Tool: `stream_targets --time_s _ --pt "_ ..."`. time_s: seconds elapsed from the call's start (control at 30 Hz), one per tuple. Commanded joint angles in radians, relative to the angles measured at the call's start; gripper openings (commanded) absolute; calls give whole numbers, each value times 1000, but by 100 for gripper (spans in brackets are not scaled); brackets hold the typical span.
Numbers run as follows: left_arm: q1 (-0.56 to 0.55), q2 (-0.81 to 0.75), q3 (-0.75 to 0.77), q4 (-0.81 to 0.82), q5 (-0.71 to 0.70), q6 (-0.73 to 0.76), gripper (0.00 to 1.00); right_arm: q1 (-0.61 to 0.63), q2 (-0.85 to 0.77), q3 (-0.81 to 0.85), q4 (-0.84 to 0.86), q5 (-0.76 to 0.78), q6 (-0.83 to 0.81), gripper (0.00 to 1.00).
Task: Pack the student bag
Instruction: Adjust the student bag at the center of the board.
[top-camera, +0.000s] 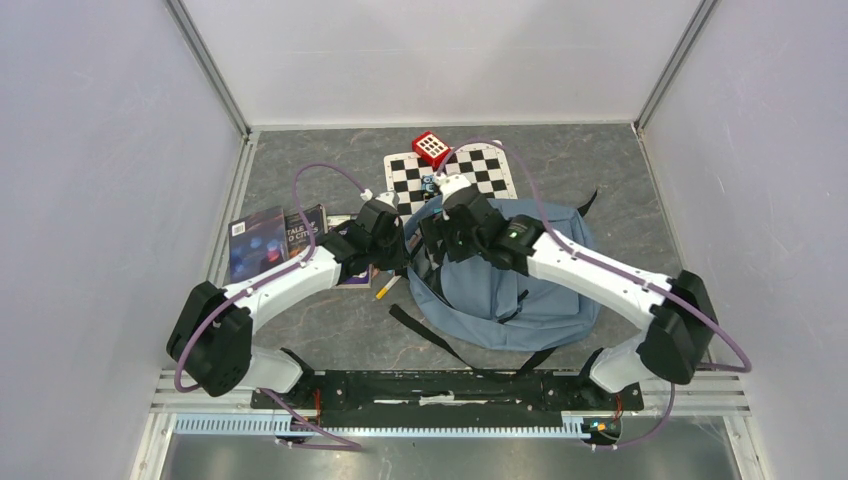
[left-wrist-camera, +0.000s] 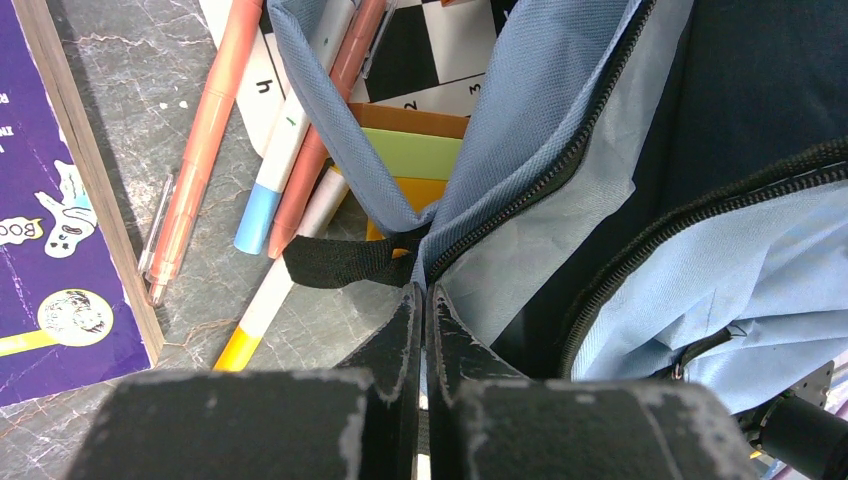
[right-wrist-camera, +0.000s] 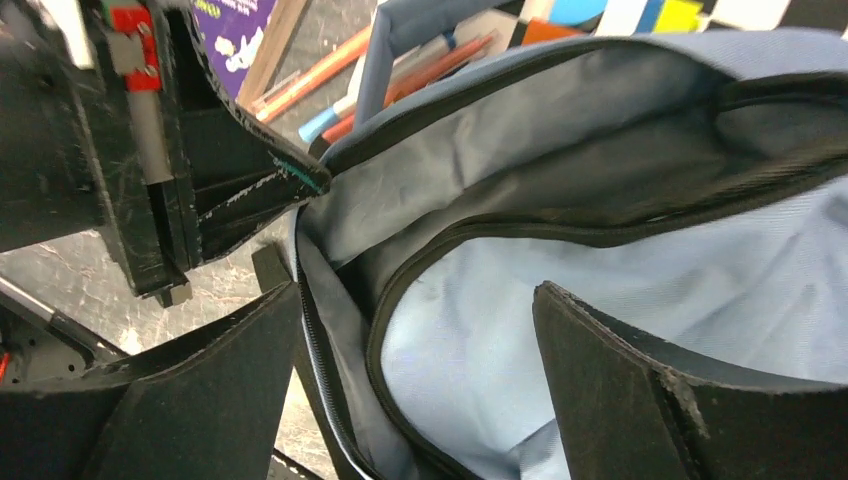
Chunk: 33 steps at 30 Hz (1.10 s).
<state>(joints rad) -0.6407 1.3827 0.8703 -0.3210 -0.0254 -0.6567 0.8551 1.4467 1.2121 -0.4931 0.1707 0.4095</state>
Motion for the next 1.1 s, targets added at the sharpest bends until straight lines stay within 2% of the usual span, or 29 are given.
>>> stream_targets --time_s 0.0,0.13,0.33,0.53,0.6,0.77,0.93,1.0,1.07 --pt "6 -26 20 8 -28 21 2 41 64 47 -31 74 69 89" --pt "6 -29 9 40 -14 -10 2 62 111 23 -22 53 83 81" --pt "6 -37 -3 79 2 -30 2 95 210 36 -13 140 51 74" --pt "6 -40 -2 61 -4 -17 2 150 326 98 -32 179 -5 74" --pt "6 -41 -5 59 -8 -19 2 151 344 83 -33 186 -13 73" --pt "6 -48 -7 53 -19 -23 2 151 340 16 -4 236 -29 64" --pt "6 -62 -10 48 -40 -23 2 150 299 -74 33 278 -40 51" --pt "6 -62 -14 48 -44 -27 2 150 287 -92 40 286 -42 40" --pt "6 -63 -20 49 -46 -33 2 146 272 -100 42 298 -40 25"
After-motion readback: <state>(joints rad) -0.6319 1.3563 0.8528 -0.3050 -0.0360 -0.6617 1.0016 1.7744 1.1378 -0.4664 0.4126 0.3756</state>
